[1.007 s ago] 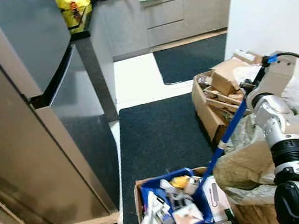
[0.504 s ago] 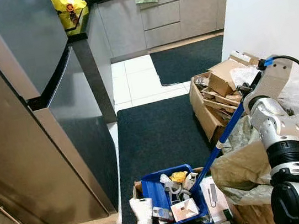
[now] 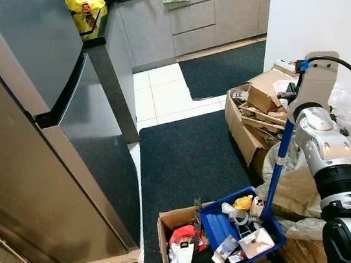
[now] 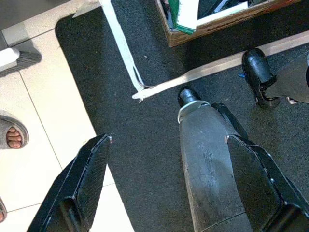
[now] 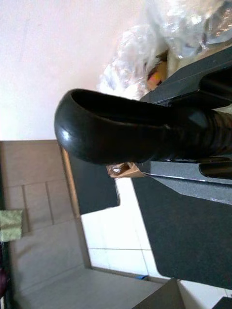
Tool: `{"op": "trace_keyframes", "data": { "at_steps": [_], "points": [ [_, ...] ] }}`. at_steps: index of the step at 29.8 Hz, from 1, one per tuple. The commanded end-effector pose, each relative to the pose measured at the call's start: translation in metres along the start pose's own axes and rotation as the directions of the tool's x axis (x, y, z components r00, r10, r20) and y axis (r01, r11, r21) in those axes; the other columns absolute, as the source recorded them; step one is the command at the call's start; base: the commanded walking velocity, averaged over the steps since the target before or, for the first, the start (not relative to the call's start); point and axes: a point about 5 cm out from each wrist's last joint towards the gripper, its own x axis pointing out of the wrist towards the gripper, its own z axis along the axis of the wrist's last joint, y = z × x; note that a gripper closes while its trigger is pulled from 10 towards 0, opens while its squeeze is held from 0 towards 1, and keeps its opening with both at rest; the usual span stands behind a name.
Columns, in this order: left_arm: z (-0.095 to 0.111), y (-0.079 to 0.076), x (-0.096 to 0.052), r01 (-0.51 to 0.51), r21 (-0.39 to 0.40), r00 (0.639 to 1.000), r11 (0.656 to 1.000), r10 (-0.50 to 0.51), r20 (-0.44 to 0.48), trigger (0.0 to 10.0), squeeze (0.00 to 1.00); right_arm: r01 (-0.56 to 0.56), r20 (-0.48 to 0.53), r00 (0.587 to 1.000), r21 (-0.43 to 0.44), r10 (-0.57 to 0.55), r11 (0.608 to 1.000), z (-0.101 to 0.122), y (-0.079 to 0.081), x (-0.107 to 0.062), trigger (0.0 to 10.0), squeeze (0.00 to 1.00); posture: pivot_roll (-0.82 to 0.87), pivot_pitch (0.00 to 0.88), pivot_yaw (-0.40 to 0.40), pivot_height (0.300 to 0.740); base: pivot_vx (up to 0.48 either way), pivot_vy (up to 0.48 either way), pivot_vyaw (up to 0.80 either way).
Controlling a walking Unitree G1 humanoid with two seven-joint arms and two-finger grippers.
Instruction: Sweep floor
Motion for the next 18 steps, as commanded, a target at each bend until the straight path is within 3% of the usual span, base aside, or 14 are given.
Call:
{"op": "trace_keyframes", "data": {
  "at_steps": [1, 12, 17, 18],
  "points": [
    [-0.005, 0.007, -0.002, -0.015, -0.009, 1.0, 1.0, 0.015, -0.021, 10.0, 0.0, -0.086, 0.186, 0.979, -0.014, 0.087, 0.996, 0.03, 0.019, -0.006, 10.0, 0.0, -0.06, 0.003, 0.067, 0.74, 0.0, 0.0, 0.0],
    [-0.004, 0.008, -0.002, -0.014, -0.008, 1.0, 1.0, 0.014, -0.018, 10.0, 0.0, -0.188, 0.227, 0.954, -0.051, 0.195, 0.981, 0.025, 0.046, -0.02, 10.0, 0.0, -0.07, 0.005, 0.069, 0.74, 0.0, 0.0, 0.0],
    [-0.003, 0.008, -0.001, -0.012, -0.008, 1.0, 1.0, 0.012, -0.016, 10.0, 0.0, -0.259, 0.255, 0.929, -0.072, 0.269, 0.963, 0.013, 0.067, -0.035, 10.0, 0.0, -0.08, 0.005, 0.07, 0.74, 0.0, 0.0, 0.0],
    [-0.002, 0.008, -0.001, -0.012, -0.008, 1.0, 1.0, 0.012, -0.015, 10.0, 0.0, -0.289, 0.27, 0.911, -0.12, 0.312, 0.95, 0.008, 0.075, -0.042, 10.0, 0.0, -0.08, 0.006, 0.069, 0.74, 0.0, 0.0, 0.0]
  ]
}}
